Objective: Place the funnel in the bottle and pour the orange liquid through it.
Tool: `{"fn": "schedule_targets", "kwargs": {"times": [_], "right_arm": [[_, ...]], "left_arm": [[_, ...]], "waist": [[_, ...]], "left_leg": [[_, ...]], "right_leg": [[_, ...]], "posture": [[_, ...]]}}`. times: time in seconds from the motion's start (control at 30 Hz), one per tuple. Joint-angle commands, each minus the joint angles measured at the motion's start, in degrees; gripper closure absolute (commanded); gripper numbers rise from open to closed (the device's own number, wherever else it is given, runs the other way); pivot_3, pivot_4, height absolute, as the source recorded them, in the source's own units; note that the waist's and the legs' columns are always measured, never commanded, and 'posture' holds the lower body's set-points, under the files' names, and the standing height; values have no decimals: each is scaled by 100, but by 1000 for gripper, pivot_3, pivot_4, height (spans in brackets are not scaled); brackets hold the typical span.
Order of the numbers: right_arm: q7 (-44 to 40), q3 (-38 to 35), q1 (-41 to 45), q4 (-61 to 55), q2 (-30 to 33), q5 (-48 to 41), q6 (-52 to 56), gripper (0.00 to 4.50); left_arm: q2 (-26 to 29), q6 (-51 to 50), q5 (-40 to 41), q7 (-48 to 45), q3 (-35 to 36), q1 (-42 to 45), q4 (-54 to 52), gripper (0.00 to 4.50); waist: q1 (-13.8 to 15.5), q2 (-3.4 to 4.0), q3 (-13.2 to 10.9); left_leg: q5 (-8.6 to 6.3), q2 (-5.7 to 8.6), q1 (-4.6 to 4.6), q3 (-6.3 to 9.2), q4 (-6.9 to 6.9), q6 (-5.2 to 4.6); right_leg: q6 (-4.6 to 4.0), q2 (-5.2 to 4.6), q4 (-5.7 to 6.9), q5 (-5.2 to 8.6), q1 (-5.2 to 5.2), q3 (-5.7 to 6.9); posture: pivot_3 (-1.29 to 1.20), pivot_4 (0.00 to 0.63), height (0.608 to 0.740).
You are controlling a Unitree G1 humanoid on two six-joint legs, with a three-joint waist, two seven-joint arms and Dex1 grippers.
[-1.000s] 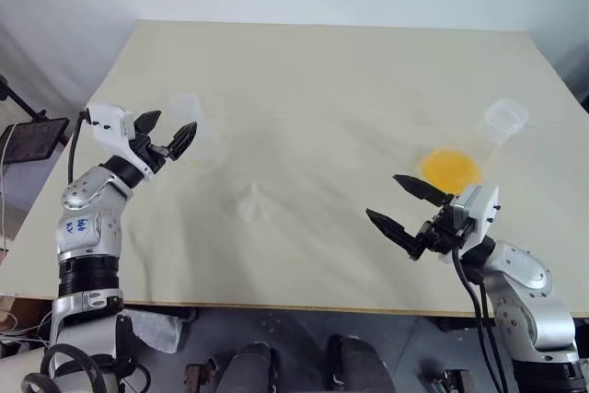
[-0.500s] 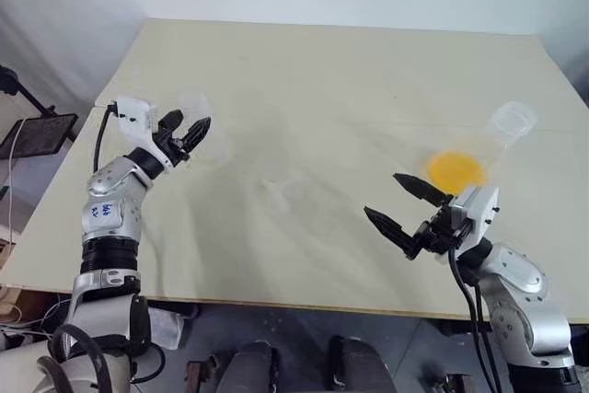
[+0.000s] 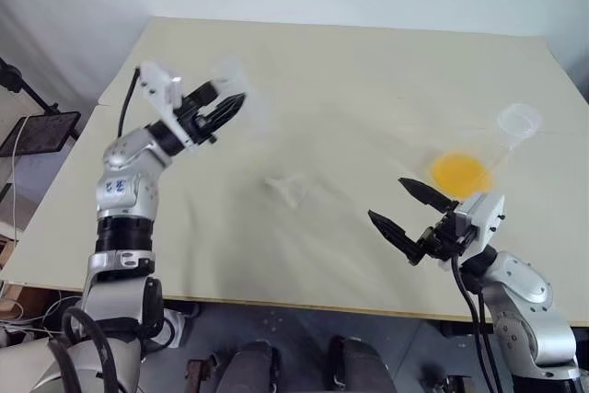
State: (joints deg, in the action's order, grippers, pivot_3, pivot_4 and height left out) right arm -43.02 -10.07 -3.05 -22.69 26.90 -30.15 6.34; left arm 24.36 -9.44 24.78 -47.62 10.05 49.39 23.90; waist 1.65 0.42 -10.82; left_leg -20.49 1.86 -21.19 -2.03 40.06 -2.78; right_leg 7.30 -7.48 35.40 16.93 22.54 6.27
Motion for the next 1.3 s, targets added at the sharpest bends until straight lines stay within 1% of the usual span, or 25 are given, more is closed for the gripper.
{"fn": "schedule_targets", "kwargs": {"times": [0.03, 0.13, 0.2, 0.37, 0.53, 0.6, 0.67, 0.73, 0.8, 0.97, 1.03, 1.1, 1.13, 1.2, 1.23, 1.3], "right_arm": [[109, -330, -224, -361, 71, -7, -157, 0], [197, -475, -442, -528, 55, -7, -184, 0], [248, -583, -635, -671, 48, -18, -194, 0], [336, -795, -1134, -1103, 41, -111, -180, 0], [345, -992, -1732, -1600, 56, -257, -119, 0], [308, -1135, -1992, -1720, 68, -345, -109, 0], [228, -1315, -2249, -1757, 94, -423, -145, 0], [96, -1591, -2545, -1721, 124, -509, -213, 0], [40, -1705, -2673, -1703, 146, -525, -240, 0], [48, -1737, -2688, -1659, 111, -484, -304, 0], [40, -1685, -2656, -1655, 97, -487, -316, 0], [52, -1559, -2556, -1629, 98, -449, -308, 0], [54, -1494, -2471, -1604, 118, -436, -293, 0], [30, -1421, -2338, -1551, 161, -431, -271, 0], [11, -1410, -2297, -1528, 180, -434, -266, 0], [-94, -1390, -2129, -1424, 295, -468, -230, 0]], "left_arm": [[-315, -300, 232, -450, -420, 390, -539, 2274], [-684, -397, 149, -722, -842, 491, -572, 2274], [-910, -312, 57, -832, -1013, 491, -398, 2274], [-1131, 60, -330, -1135, -1473, 281, -94, 2274], [-1187, 394, -720, -1129, -1689, 117, 169, 2274], [-1232, 430, -757, -1115, -1683, 84, 235, 2274], [-1272, 512, -831, -1130, -1719, 62, 342, 2274], [-1238, 784, -1098, -1108, -1845, 65, 559, 2274], [-1230, 893, -1195, -1116, -1861, 82, 686, 2274], [-1228, 716, -1165, -1213, -1815, 141, 816, 2274], [-1248, 529, -1053, -1247, -1770, 124, 705, 1548], [-1240, 202, -851, -1418, -1728, 90, 455, 997], [-1198, 99, -773, -1486, -1684, 68, 329, 618], [-1116, -78, -630, -1591, -1578, 28, 159, 18], [-1082, -151, -570, -1631, -1532, 10, 109, 18], [-894, 10, -559, -1647, -1339, -41, 159, 18]], "waist": [[-11, 0, 0], [-16, 1, 1], [-14, -1, -1], [-36, 2, 0], [-1, 2, 0], [14, 2, 0], [27, 2, 0], [38, 2, 0], [42, 2, 0], [30, 2, 1], [19, 2, 1], [6, 2, 1], [2, 2, 1], [-3, 3, 1], [-4, 3, 1], [-10, 3, 1]], "left_leg": [[0, 1, 1, -2, -1, 0], [0, 0, 5, -5, -4, 0], [1, -2, 4, -6, -4, -1], [3, -7, 6, -19, -6, -4], [4, -6, 3, -17, -2, -5], [5, -5, 1, -16, -1, -8], [5, -4, 0, -15, -1, -8], [5, -3, 0, -15, -2, -9], [5, -1, 2, -16, -3, -10], [6, -4, 5, -16, -4, -11], [6, -4, 5, -16, -4, -11], [6, -4, 4, -16, -4, -11], [6, -4, 2, -16, -4, -11], [6, -4, 2, -15, -2, -12], [7, -4, 2, -14, -2, -12], [7, -4, 3, -11, -3, -12]], "right_leg": [[1, 0, -1, 0, -1, -1], [1, 3, -2, 0, -1, -2], [2, 6, -2, 0, -1, -2], [1, 12, -8, 0, 1, -13], [2, 9, -12, 0, -1, -14], [2, 8, -21, 0, -4, -13], [4, 7, -24, -1, -6, -13], [6, 7, -31, -2, -9, -13], [7, 7, -32, -3, -10, -13], [7, 7, -32, -3, -11, -14], [7, 7, -31, -3, -11, -14], [7, 6, -31, -3, -10, -14], [7, 7, -32, -3, -10, -14], [7, 5, -32, -3, -10, -14], [7, 5, -30, -3, -10, -15], [7, 5, -29, -3, -10, -14]], "posture": [[0, 150, 740], [0, 150, 740], [0, 150, 740], [0, 150, 740], [0, 150, 740], [0, 150, 740], [0, 150, 740], [0, 150, 740], [0, 150, 740], [0, 150, 740], [0, 150, 740], [0, 150, 740], [0, 150, 740], [0, 150, 740], [0, 150, 740], [0, 150, 740]]}}
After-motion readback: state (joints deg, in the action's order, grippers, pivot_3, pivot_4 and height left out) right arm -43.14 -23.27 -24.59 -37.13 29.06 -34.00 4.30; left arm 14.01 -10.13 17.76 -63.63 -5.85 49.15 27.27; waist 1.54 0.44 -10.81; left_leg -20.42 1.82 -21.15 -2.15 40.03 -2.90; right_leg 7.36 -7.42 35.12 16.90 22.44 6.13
